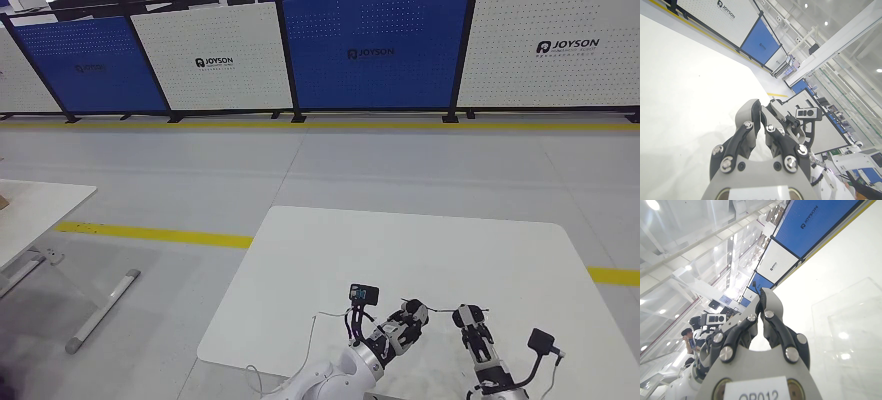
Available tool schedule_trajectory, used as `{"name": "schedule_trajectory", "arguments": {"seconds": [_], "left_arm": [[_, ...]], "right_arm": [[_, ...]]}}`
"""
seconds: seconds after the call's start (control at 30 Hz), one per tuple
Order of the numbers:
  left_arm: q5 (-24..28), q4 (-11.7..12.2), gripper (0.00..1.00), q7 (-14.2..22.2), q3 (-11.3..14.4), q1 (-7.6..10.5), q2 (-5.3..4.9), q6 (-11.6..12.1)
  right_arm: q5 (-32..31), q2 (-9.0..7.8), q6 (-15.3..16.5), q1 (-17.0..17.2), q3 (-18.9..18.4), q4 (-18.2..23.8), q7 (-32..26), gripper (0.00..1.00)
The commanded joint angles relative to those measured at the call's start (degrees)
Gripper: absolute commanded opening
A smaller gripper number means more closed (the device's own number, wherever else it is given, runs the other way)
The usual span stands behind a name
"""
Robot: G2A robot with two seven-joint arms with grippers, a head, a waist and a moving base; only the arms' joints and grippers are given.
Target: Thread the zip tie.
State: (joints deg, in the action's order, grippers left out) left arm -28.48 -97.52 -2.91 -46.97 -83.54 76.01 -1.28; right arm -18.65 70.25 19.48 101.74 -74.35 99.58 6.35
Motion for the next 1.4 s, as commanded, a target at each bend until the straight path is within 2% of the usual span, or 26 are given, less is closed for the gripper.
{"name": "schedule_trajectory", "arguments": {"seconds": [0.0, 0.83, 0.9, 1.0, 1.13, 1.23, 1.37], "left_arm": [[0.00, 0.00, 0.00, 0.00, 0.00, 0.00, 0.00, 0.00], [0.00, 0.00, 0.00, 0.00, 0.00, 0.00, 0.00, 0.00], [1.80, -0.19, 0.00, 0.47, -0.05, -0.12, 0.05, 1.01], [6.04, -0.15, 0.00, 1.92, -1.00, -0.23, -0.01, 3.77], [8.38, -0.21, 0.00, 2.05, -2.35, -0.81, -0.24, 5.97], [8.84, -0.22, 0.00, 2.21, -2.88, -1.05, -0.37, 6.19], [9.43, 0.29, 0.00, 1.79, -2.88, -0.86, -0.26, 5.06]], "right_arm": [[-0.10, 0.00, 0.00, 0.04, -0.01, 0.05, -0.01, 0.00], [-0.33, 0.57, -0.97, -1.87, 1.04, -0.64, -2.52, 0.00], [0.47, 0.59, -1.06, -2.30, 1.17, -0.73, -3.81, 0.00], [1.90, 0.55, -0.96, -2.63, 0.67, -0.58, -5.46, 0.00], [2.06, 0.49, -0.99, -2.63, 0.36, -0.32, -6.78, 0.00], [3.12, 0.50, -0.03, -2.41, 0.17, -0.09, -7.15, 0.00], [3.68, 0.46, 0.00, -2.07, -0.33, 0.29, -7.24, 0.00]]}}
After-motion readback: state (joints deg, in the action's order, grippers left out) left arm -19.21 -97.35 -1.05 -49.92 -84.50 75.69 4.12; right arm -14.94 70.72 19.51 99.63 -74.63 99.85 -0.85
